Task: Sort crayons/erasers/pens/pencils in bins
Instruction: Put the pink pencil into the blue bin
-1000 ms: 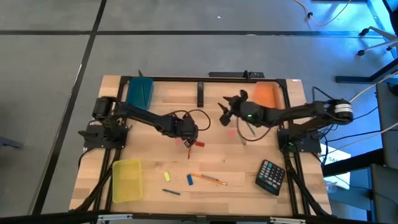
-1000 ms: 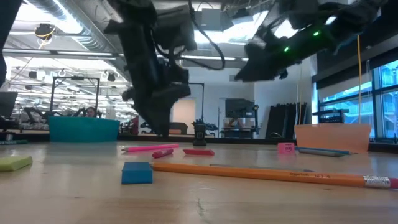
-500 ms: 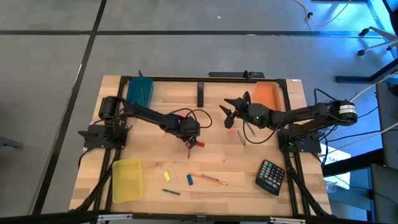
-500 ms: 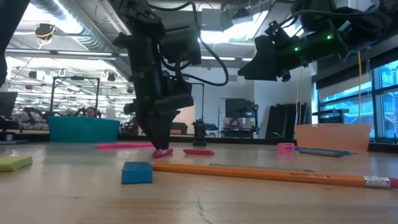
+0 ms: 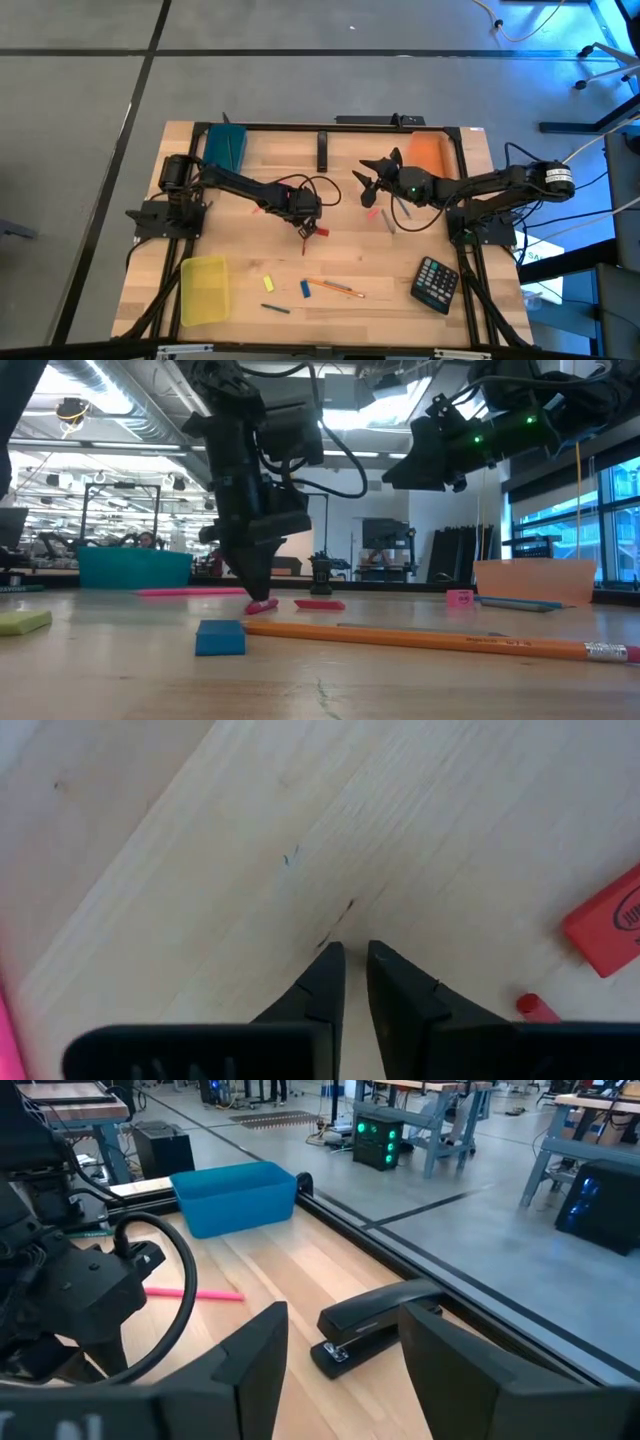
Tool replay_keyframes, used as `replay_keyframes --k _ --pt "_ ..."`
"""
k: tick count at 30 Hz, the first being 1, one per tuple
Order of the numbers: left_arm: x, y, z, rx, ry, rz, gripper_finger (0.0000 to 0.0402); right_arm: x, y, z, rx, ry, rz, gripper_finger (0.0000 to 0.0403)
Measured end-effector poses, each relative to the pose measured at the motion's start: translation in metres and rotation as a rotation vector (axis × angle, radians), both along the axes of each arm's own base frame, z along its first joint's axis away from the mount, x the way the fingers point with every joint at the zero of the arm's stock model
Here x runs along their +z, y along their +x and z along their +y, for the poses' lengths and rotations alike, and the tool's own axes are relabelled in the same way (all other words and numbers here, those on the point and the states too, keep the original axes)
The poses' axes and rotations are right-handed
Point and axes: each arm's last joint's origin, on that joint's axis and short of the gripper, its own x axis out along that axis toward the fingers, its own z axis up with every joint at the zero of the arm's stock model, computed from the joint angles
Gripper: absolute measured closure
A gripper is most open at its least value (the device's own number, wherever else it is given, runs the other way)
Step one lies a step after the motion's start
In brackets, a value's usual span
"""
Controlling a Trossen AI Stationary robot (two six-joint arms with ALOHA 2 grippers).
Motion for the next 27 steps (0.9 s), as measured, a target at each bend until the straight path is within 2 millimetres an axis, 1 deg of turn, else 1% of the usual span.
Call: replay_keyframes --k 3,5,8,9,11,14,16,17,22,27 --pt "0.003 -0.001 0.0 0.001 0.001 -0.007 0.0372 0.0 0.0 0.0 0.0 -0.002 0.003 0.0207" --pt "0.011 -0.003 0.001 -0.002 0.008 -0.024 0.0372 0.0 0.0 0.0 0.0 -0.002 0.004 0.0207" --pt "0.024 -0.016 0.005 -0.037 0.047 0.036 0.0365 0.0 0.0 0.0 0.0 -0.002 0.005 0.0207" --pt "0.032 -0.017 0.008 -0.039 0.071 0.015 0.0361 0.0 0.0 0.0 0.0 -0.002 0.006 0.0207" --pt "0.049 -0.026 0.015 -0.017 0.153 0.031 0.0353 -0.001 0.0 0.0 0.001 -0.001 0.007 0.0207" --pt "0.06 -0.04 0.024 0.019 0.249 0.109 0.034 -0.001 0.0 0.0 0.0 0.0 0.014 0.0207" --pt "0.068 -0.046 0.032 0.037 0.28 0.125 0.0332 -0.001 0.0 0.0 0.0 0.0 0.014 0.0207" --pt "0.07 -0.048 0.037 0.039 0.273 0.128 0.0329 -0.001 0.0 0.0 0.0 0.0 0.014 0.0207" --pt "0.067 -0.054 0.064 0.051 0.138 0.15 0.0325 -0.001 0.0 0.0 0.0 0.001 0.015 0.0207" --pt "0.065 -0.06 0.089 0.107 0.116 0.17 0.0324 -0.001 0.0 0.0 0.001 0.002 0.014 0.0207"
